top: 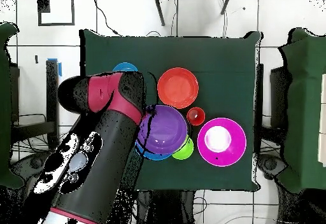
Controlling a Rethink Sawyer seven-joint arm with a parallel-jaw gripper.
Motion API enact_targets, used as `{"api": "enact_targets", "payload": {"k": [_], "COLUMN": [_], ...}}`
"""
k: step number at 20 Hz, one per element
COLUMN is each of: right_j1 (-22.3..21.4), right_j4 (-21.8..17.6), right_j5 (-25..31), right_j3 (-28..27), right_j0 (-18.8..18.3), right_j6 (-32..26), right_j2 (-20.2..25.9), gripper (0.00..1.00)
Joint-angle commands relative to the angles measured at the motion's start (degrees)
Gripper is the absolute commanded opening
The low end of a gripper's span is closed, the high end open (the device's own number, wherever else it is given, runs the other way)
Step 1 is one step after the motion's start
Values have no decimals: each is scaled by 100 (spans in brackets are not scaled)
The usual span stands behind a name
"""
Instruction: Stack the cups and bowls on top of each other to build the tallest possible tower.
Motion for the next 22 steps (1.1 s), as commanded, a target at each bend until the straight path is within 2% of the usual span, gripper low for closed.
{"api": "enact_targets", "payload": {"k": [1,14,22], "right_j1": [3,-95,-208], "right_j4": [160,187,375], "right_j5": [-201,-144,-404], "right_j3": [609,695,907], "right_j0": [-2,-57,-202], "right_j6": [573,356,245], "right_j2": [623,706,940], "gripper": [0,0,0]}}
